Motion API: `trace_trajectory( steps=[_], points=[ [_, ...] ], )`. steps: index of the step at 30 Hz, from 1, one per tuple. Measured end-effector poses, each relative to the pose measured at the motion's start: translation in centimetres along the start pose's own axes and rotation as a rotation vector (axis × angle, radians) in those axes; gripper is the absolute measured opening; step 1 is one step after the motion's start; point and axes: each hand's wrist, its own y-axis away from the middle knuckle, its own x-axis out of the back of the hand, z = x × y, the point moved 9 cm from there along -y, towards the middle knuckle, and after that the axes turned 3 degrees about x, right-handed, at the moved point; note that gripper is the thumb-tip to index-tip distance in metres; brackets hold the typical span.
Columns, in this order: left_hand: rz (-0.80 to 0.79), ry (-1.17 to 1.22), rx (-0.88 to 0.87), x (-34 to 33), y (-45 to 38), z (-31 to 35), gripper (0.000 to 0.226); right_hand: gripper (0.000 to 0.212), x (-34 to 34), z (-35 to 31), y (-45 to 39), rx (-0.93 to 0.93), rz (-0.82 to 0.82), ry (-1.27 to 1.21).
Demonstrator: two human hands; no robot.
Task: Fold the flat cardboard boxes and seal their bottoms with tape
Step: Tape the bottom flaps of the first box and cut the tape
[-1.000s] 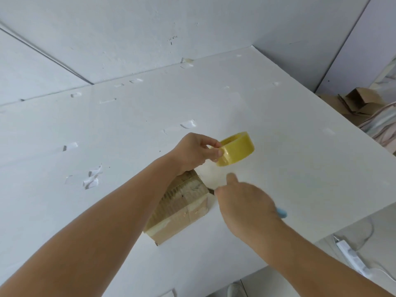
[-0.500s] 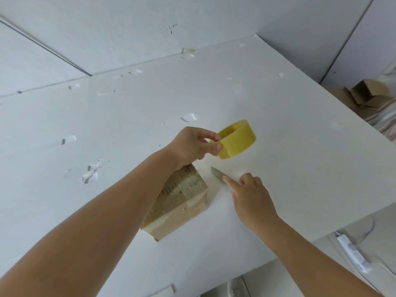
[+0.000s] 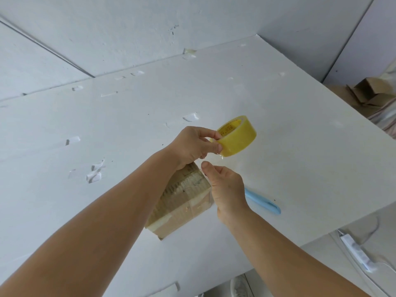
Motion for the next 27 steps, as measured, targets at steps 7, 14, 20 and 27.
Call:
trace_trajectory(
  steps=[7, 14, 20, 27],
  points=[
    [0.031, 0.046, -0.043, 0.1, 0.2, 0.2, 0.015, 0.02, -0.4, 0.9, 0.0, -0.006, 0.07, -0.067],
    [0.222, 0.328, -0.081, 2.2, 0.2, 0.3, 0.016, 0.028, -0.6, 1.2, 0.1, -0.013, 0.097, -0.042],
    [0.366, 0.405, -0.157, 5.2, 2.4, 0.7, 0.014, 0.027, -0.7, 0.8, 0.2, -0.011, 0.073, -0.046],
    [0.457, 0.419, -0.19, 6.8, 6.5, -1.5, 0.012, 0.034, -1.4, 1.7, 0.2, -0.132, -0.027, 0.024]
  ],
)
